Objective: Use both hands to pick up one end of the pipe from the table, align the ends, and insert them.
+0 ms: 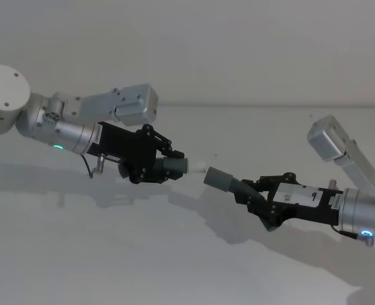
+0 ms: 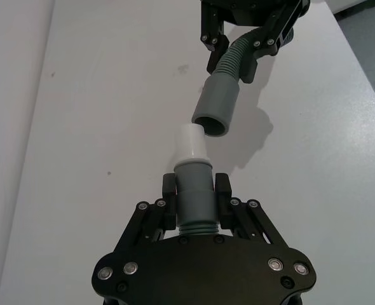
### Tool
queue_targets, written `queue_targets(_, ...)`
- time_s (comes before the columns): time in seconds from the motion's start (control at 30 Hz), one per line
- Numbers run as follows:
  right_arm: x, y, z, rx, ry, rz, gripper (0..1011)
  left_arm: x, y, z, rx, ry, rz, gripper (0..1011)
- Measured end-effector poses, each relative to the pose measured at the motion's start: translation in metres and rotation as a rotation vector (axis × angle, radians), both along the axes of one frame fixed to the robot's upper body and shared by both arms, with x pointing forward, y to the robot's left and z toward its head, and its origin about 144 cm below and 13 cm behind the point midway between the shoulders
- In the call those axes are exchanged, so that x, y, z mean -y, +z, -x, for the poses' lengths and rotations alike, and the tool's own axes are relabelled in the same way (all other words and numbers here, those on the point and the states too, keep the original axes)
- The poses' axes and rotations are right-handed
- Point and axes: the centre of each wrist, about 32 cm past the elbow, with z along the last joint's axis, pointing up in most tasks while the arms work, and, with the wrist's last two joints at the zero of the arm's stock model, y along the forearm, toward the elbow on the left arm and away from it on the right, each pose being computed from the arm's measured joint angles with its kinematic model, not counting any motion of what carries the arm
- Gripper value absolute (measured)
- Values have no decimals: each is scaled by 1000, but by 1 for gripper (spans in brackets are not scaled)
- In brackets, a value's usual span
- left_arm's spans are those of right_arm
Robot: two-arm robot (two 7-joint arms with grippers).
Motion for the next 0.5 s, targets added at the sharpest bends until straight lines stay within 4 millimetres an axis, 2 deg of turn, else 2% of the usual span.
queue_targets(0.5,3,-4,-7,-18,-22,-5,283,-1,1,-1,2,15,2,343)
